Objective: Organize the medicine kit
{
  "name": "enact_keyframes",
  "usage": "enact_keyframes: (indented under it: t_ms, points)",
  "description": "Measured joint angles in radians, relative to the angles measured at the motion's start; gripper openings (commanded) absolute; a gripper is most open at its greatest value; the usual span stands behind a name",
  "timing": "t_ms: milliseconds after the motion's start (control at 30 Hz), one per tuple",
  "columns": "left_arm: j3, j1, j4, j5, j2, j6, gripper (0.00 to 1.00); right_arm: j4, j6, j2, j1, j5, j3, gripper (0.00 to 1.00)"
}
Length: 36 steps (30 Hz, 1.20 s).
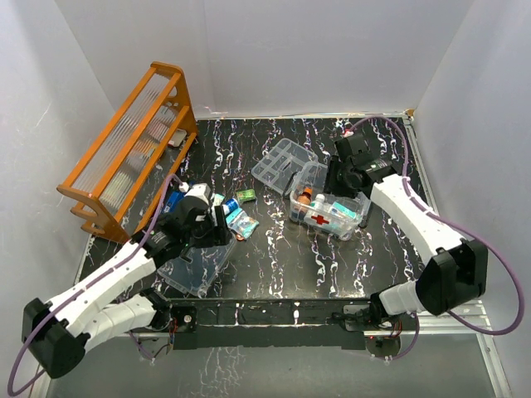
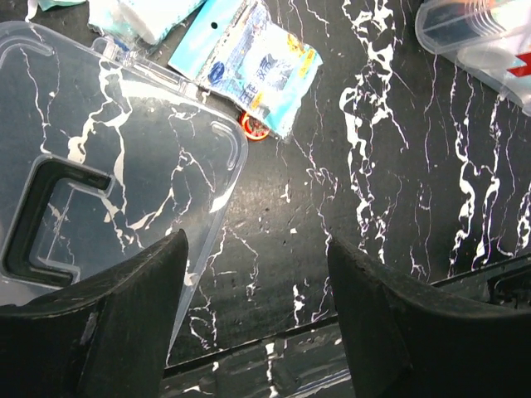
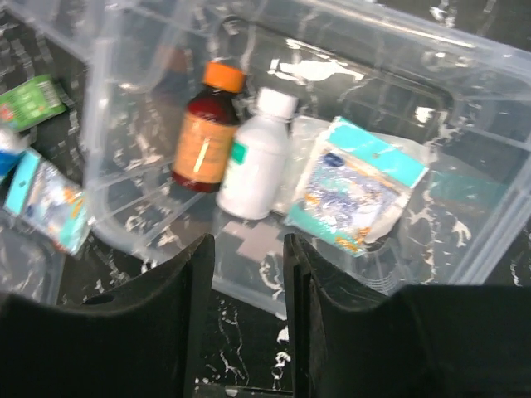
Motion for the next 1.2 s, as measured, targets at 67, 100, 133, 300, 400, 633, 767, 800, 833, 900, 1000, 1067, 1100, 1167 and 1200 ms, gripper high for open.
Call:
enact_keyframes:
  t_ms: [67, 100, 133, 300, 400, 633, 767, 800, 833, 900, 1000, 1067, 1100, 1167, 1200]
  points:
    - [0.026, 0.000, 0.006, -0.009, 0.054, -0.024, 0.63, 0.011, -0.005, -0.024, 0.023, -0.025, 0.003, 0.40]
    - [0.038, 0.000, 0.010, -0.016, 0.077, -0.037, 0.62, 0.023, -0.007, -0.038, 0.045, -0.036, 0.003, 0.41]
    - [0.050, 0.000, 0.012, -0.026, 0.100, -0.050, 0.62, 0.034, -0.007, -0.049, 0.069, -0.046, 0.003, 0.41]
    - [0.066, 0.000, 0.028, -0.080, 0.154, -0.125, 0.61, 0.104, -0.001, -0.071, 0.223, -0.069, 0.015, 0.46]
    - [0.066, 0.000, 0.022, -0.114, 0.158, -0.166, 0.61, 0.150, 0.007, -0.054, 0.323, -0.060, 0.021, 0.48]
    - [0.080, 0.000, -0.035, -0.193, 0.121, -0.218, 0.66, 0.313, 0.003, 0.126, 0.520, 0.045, 0.050, 0.54]
    - [0.119, 0.000, -0.071, -0.211, 0.096, -0.213, 0.66, 0.388, -0.021, 0.243, 0.573, 0.143, 0.050, 0.59]
    - [0.135, 0.000, -0.079, -0.215, 0.095, -0.210, 0.66, 0.400, -0.026, 0.274, 0.578, 0.163, 0.050, 0.60]
    - [0.145, 0.000, -0.084, -0.219, 0.095, -0.209, 0.66, 0.408, -0.031, 0.300, 0.579, 0.178, 0.050, 0.61]
    - [0.167, 0.000, -0.095, -0.233, 0.094, -0.207, 0.67, 0.417, -0.035, 0.348, 0.577, 0.200, 0.053, 0.61]
    - [0.172, 0.000, -0.113, -0.253, 0.086, -0.208, 0.68, 0.424, -0.036, 0.429, 0.575, 0.216, 0.076, 0.59]
    - [0.172, 0.000, -0.127, -0.263, 0.080, -0.210, 0.68, 0.426, -0.036, 0.477, 0.573, 0.216, 0.094, 0.57]
    - [0.172, 0.000, -0.134, -0.267, 0.076, -0.211, 0.68, 0.426, -0.035, 0.501, 0.573, 0.217, 0.103, 0.56]
    - [0.172, 0.000, -0.141, -0.274, 0.068, -0.214, 0.68, 0.427, -0.035, 0.539, 0.574, 0.216, 0.116, 0.54]
    - [0.172, 0.000, -0.144, -0.277, 0.065, -0.216, 0.68, 0.426, -0.034, 0.551, 0.574, 0.216, 0.120, 0.54]
